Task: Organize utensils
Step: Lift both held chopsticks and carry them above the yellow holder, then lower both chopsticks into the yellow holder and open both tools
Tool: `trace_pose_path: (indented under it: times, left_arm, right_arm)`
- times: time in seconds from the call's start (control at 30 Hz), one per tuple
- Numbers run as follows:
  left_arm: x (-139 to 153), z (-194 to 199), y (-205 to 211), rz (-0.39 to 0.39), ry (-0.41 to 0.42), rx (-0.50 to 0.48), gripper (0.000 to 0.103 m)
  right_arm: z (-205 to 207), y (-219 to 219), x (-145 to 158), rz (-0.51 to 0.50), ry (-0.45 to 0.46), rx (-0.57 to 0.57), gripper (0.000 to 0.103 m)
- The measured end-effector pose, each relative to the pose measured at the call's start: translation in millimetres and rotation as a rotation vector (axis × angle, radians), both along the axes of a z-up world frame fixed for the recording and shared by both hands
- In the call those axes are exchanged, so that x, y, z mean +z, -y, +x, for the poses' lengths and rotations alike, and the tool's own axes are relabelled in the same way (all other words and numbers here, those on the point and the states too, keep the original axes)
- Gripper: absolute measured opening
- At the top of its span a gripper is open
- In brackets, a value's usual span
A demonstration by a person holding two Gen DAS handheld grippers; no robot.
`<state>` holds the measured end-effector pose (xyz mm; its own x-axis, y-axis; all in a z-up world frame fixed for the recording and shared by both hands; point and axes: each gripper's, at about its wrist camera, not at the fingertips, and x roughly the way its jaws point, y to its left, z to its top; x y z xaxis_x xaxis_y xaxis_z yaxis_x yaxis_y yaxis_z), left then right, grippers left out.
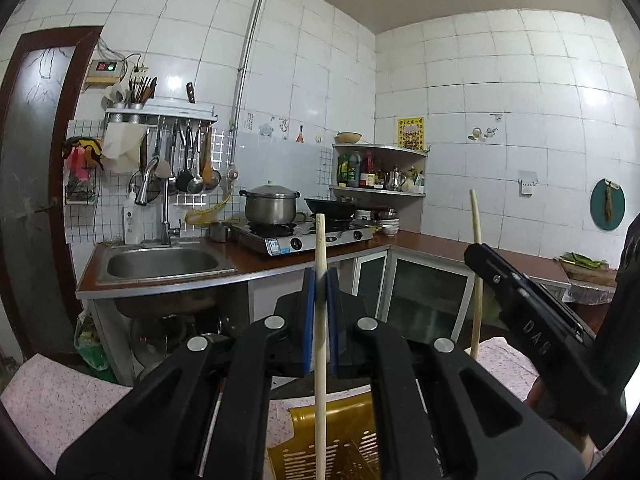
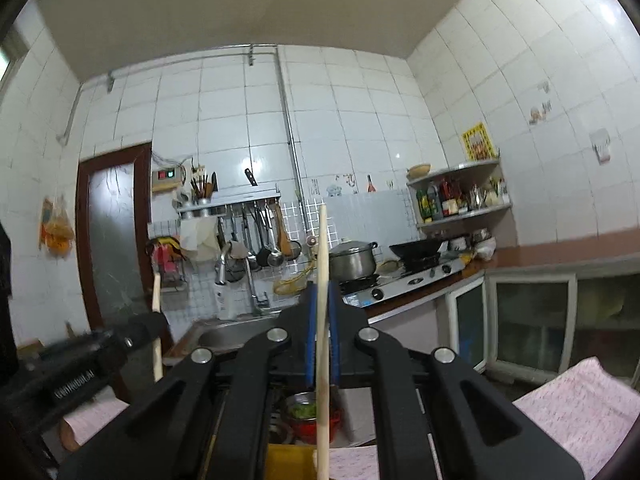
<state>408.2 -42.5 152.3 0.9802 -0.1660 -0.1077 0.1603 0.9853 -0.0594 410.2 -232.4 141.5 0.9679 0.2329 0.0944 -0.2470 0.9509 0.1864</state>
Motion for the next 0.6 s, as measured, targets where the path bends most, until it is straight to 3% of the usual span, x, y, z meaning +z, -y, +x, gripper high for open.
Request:
trace_pose_path:
  times: [0.23,0.33,0.43,0.6]
  left_arm:
    - [5.6,-3.9,-5.3,-0.002,0.03,-0.012,0.004]
    - [-10.0,-5.2,-2.4,0.02,0.029,-0.004,0.004]
    - [-24.9,-8.0,-6.4,-0.015,0.023,-0.024,0.004]
    - [-47.3,-13.2,-2.9,0.048,0.01,-0.021,0.004]
  right_arm:
    - [3.4,3.2,-9.3,0.015,-0.007,0.016,0.006]
    - [5.2,0.1,-14.3,0.019,-0.003,0.047,0.006]
    - [4.4,-1.8,-26.0,0.007,-0.006,0.066,0.006]
    - [2.6,-0.8,-46.5,-0.038,-0.043,0.082,0.006]
